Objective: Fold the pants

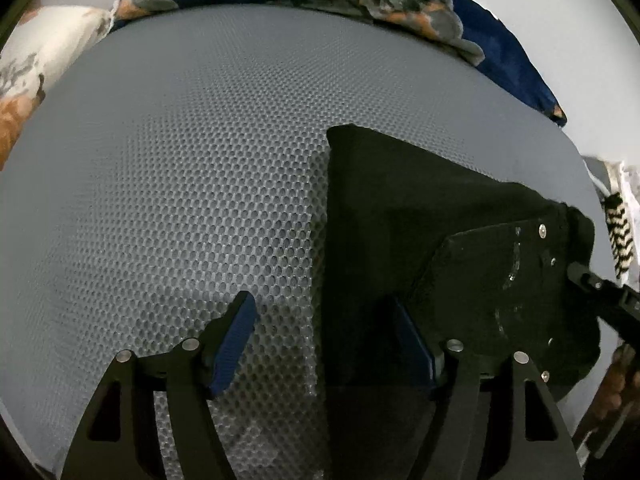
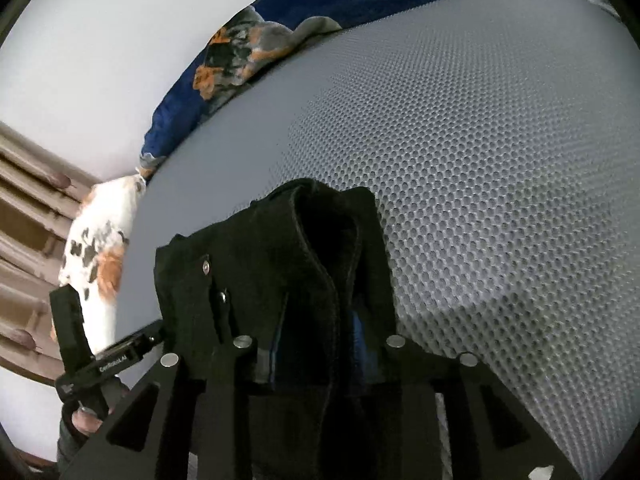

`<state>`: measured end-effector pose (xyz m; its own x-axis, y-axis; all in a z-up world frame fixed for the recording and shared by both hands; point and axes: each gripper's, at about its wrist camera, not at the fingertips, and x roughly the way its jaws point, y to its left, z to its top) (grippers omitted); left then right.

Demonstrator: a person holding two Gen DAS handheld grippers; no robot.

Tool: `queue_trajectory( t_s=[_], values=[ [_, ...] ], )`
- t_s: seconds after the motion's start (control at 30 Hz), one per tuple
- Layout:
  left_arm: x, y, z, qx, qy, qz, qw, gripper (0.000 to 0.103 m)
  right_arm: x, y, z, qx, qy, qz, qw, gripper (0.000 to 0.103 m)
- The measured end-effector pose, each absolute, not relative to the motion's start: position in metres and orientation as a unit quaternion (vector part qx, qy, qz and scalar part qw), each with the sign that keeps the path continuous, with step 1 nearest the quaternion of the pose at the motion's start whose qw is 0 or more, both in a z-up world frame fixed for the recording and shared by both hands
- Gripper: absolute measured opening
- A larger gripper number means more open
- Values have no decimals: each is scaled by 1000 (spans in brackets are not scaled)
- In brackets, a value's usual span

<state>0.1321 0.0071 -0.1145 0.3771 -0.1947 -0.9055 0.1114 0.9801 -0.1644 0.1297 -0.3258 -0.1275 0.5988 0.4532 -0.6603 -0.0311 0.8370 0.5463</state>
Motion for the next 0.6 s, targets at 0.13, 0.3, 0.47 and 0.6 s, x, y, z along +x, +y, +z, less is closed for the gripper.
queue_trajectory(
  t_s=[0.13, 0.3, 0.47, 0.6],
  values=[
    [123, 7, -112, -33, 552, -97, 827, 71, 106, -329, -115, 227, 422, 129, 868, 31],
    [101, 9, -114, -23, 560, -113, 821, 71, 78, -334, -113, 224, 422, 135, 868, 31],
    [77, 7, -114, -10, 557, -125, 821, 71, 64, -324, -122, 208, 438, 150, 862, 20],
    [66, 5, -112, -4, 555, -128, 822, 71, 59, -325, -122, 206, 434, 138, 866, 9]
  ],
)
